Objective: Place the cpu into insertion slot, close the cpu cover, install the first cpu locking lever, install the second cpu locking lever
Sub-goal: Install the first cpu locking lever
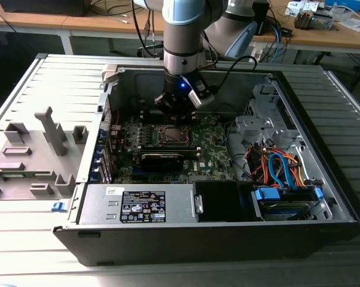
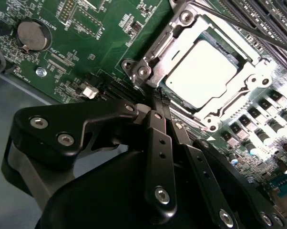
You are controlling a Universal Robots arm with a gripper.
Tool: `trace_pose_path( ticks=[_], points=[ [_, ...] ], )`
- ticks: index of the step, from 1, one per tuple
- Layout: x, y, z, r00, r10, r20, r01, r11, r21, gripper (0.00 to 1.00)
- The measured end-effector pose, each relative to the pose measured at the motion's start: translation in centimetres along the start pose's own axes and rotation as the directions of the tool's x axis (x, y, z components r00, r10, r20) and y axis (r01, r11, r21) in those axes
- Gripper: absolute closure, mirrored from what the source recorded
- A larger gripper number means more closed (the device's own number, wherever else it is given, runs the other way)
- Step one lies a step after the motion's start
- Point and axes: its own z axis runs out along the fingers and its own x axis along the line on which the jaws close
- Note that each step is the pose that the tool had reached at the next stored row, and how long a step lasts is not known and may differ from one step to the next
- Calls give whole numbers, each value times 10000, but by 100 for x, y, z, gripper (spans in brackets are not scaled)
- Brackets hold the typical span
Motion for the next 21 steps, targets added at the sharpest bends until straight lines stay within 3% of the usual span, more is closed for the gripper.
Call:
trace_pose_path(
  ticks=[4,8,12,21],
  points=[
    [-26,11,3,10000,-29,2,29,10000,0,89],
    [-30,11,-116,10000,-28,3,28,10000,1,89],
    [-29,2,-147,10000,-29,2,29,10000,2,89],
    [4,-255,-147,10000,4,-5,-4,10000,4,89]
  ],
)
